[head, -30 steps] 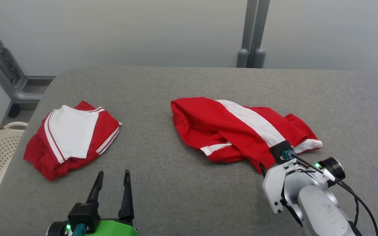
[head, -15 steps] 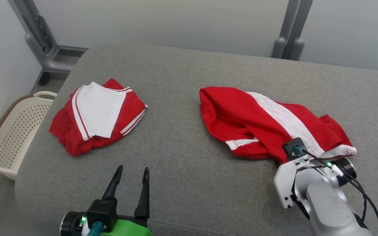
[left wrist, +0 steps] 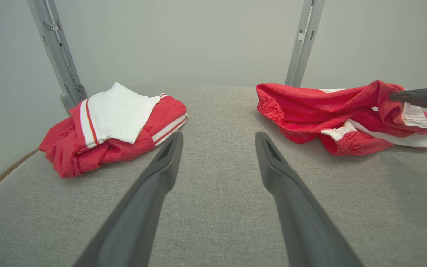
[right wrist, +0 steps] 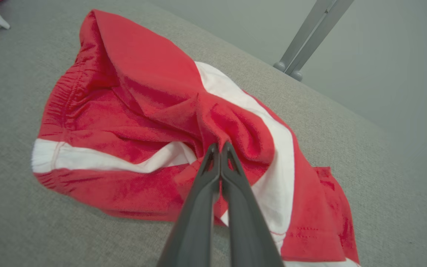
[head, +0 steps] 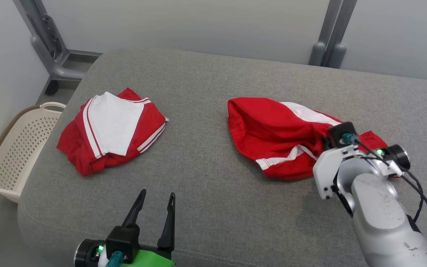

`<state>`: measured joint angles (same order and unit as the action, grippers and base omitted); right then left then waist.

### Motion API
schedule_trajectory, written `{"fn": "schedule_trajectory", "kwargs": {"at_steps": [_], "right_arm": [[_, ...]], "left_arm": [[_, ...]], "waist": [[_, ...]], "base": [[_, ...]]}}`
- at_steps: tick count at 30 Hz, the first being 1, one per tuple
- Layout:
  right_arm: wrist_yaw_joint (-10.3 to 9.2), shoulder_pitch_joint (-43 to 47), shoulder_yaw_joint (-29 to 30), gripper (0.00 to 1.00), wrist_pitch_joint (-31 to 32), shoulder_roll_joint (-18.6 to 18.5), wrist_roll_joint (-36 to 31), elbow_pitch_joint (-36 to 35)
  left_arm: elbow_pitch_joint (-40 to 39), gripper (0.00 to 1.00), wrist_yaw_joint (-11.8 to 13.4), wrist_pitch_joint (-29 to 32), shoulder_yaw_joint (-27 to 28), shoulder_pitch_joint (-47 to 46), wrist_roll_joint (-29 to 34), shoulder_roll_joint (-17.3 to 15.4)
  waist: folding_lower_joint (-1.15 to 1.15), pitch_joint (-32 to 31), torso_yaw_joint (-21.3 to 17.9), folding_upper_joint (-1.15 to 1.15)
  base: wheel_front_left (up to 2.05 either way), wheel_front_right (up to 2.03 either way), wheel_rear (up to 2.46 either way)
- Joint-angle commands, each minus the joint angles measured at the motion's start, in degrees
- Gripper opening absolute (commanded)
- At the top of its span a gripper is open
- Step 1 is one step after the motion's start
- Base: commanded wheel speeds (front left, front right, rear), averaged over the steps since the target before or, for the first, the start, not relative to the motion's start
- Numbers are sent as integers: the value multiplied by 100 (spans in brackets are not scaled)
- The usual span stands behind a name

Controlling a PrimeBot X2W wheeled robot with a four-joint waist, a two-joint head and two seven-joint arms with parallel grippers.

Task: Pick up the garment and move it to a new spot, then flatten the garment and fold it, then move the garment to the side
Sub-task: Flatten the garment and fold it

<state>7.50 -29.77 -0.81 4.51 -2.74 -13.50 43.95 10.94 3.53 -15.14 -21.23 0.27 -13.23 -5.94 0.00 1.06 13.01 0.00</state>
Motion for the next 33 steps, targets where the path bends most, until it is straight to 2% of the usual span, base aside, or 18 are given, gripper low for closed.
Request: {"fn": "schedule_trajectory", "kwargs": {"at_steps": [1, 5, 9, 16, 20, 21, 22, 28, 33], "right_arm": [[-1, -94, 128, 0, 47, -28, -79, -177], [-1, -272, 566, 0, 290, -22, -398, -588], [-1, -535, 946, 0, 405, -50, -714, -490], [-2, -1079, 1940, 0, 216, -465, -1592, -325], [-2, -1242, 2447, 0, -2, -541, -2008, -432], [-2, -1288, 2539, 75, -95, -547, -2140, -458], [-2, -1324, 2677, 100, -154, -554, -2208, -472], [-2, -1485, 3043, 100, -458, -488, -2439, -284], [-2, -1707, 3484, 100, -840, -211, -2322, -17]], "left_arm": [[4, 100, -30, -1, -24, -80, 49, -19], [23, 100, -86, 3, -125, -84, 58, -29], [26, 100, -150, 29, -226, -142, 23, 3], [48, 100, -268, 72, -464, -301, 82, 49], [61, 100, -300, 83, -555, -361, 106, 54], [65, 100, -312, 89, -576, -377, 112, 56], [67, 100, -312, 99, -594, -389, 111, 56], [67, 100, -361, 161, -653, -399, 17, 56], [61, 100, -421, 206, -642, -298, -159, 46]], "waist": [[0, -23, -25, 0], [0, 2, 1, 0], [0, 83, 158, 0], [0, 295, 638, 0], [0, 365, 834, 0], [0, 386, 891, 0], [0, 406, 938, 0], [0, 456, 1044, 0], [0, 377, 887, 0]], "base": [[0, 0, 0], [0, 0, 0], [0, 0, 0], [0, 0, 0], [0, 0, 0], [0, 0, 0], [0, 0, 0], [0, 0, 0], [0, 0, 0]]}}
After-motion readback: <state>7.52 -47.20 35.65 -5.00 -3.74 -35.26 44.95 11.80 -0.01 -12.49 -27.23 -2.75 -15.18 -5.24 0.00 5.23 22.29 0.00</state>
